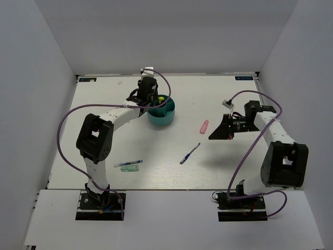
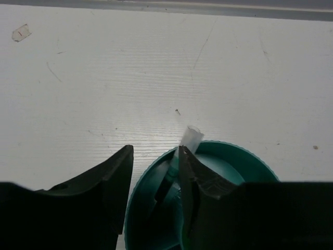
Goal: Sort the stationery into containers
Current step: Place the pen in the storage box, then pick up the pen from the center of the board.
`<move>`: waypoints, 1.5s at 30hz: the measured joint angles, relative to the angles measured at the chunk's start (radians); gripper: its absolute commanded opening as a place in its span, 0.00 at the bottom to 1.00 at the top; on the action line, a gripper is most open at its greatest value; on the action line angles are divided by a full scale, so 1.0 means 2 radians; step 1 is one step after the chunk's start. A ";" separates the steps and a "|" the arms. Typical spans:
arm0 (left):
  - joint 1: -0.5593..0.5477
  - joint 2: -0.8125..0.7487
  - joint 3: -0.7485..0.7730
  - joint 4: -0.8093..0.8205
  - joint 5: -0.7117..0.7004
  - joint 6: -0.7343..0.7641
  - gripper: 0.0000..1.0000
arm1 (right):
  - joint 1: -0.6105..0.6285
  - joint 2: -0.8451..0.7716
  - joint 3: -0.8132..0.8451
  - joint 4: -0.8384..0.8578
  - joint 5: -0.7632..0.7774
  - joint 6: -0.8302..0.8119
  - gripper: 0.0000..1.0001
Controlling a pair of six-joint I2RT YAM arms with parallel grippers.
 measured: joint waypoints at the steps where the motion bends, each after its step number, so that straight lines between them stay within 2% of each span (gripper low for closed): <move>1: 0.000 0.000 0.000 -0.002 -0.002 -0.001 0.52 | 0.000 0.000 0.000 -0.001 0.000 -0.001 0.03; 4: 0.000 0.000 -0.003 -0.006 -0.005 -0.002 0.52 | -0.001 0.000 0.001 -0.005 -0.002 -0.005 0.03; 6: 0.000 -0.003 -0.008 -0.006 -0.006 -0.004 0.32 | -0.002 0.000 0.001 -0.008 -0.003 -0.007 0.03; 8: -0.001 -0.015 -0.017 -0.013 -0.007 -0.007 0.06 | -0.003 0.000 0.001 -0.011 -0.003 -0.008 0.04; 9: -0.001 -0.024 -0.022 -0.021 -0.007 -0.005 0.00 | -0.004 0.000 0.001 -0.012 -0.003 -0.009 0.09; 11: -0.003 -0.048 -0.024 -0.045 -0.009 -0.009 0.00 | -0.004 0.000 0.001 -0.014 -0.003 -0.009 0.19; 12: -0.004 -0.066 -0.022 -0.074 -0.014 -0.017 0.00 | -0.004 0.000 0.002 -0.014 -0.002 -0.009 0.34; 13: -0.005 -0.084 -0.018 -0.107 -0.018 -0.031 0.08 | -0.005 0.000 0.003 -0.014 0.001 -0.002 0.39; 14: -0.006 -0.103 -0.016 -0.137 -0.023 -0.048 0.20 | -0.005 -0.001 0.003 -0.009 0.007 0.005 0.45; 15: -0.007 -0.128 -0.015 -0.179 -0.031 -0.078 0.50 | -0.005 -0.003 0.003 0.001 0.019 0.014 0.55; 16: -0.008 -0.153 -0.015 -0.220 -0.037 -0.108 0.56 | -0.004 -0.006 0.002 0.016 0.034 0.035 0.59; 17: -0.007 -0.177 -0.019 -0.254 -0.042 -0.142 0.58 | -0.004 -0.012 -0.002 0.036 0.053 0.055 0.61; 19: -0.003 -0.229 -0.040 -0.329 -0.044 -0.222 0.73 | 0.002 -0.027 -0.012 0.075 0.104 0.088 0.61; 20: 0.001 -0.255 -0.058 -0.365 -0.042 -0.260 0.74 | 0.006 -0.033 -0.015 0.092 0.131 0.103 0.60; 22: 0.012 -0.295 -0.099 -0.433 -0.030 -0.340 0.75 | 0.022 -0.043 -0.018 0.123 0.201 0.126 0.23; 23: 0.020 -0.312 -0.126 -0.454 -0.016 -0.373 0.75 | 0.033 -0.047 -0.018 0.140 0.237 0.136 0.00; 25: 0.037 -0.337 -0.188 -0.498 0.017 -0.437 0.74 | 0.053 -0.052 -0.018 0.166 0.299 0.153 0.00; 28: 0.046 -0.383 -0.271 -0.536 0.051 -0.499 0.67 | 0.074 -0.056 -0.018 0.195 0.370 0.176 0.00; 33: 0.053 -0.442 -0.312 -0.569 0.066 -0.544 0.62 | 0.089 -0.056 -0.018 0.212 0.411 0.196 0.00; 36: 0.056 -0.439 -0.323 -0.573 0.070 -0.563 0.62 | 0.093 -0.056 -0.018 0.216 0.421 0.204 0.00; 41: 0.057 -0.409 -0.363 -0.567 0.080 -0.584 0.56 | 0.094 -0.063 -0.026 0.224 0.426 0.212 0.00; 42: 0.057 -0.399 -0.368 -0.565 0.082 -0.587 0.52 | 0.094 -0.064 -0.028 0.224 0.426 0.213 0.00; 45: 0.057 -0.377 -0.374 -0.554 0.086 -0.592 0.50 | 0.093 -0.066 -0.032 0.226 0.425 0.214 0.00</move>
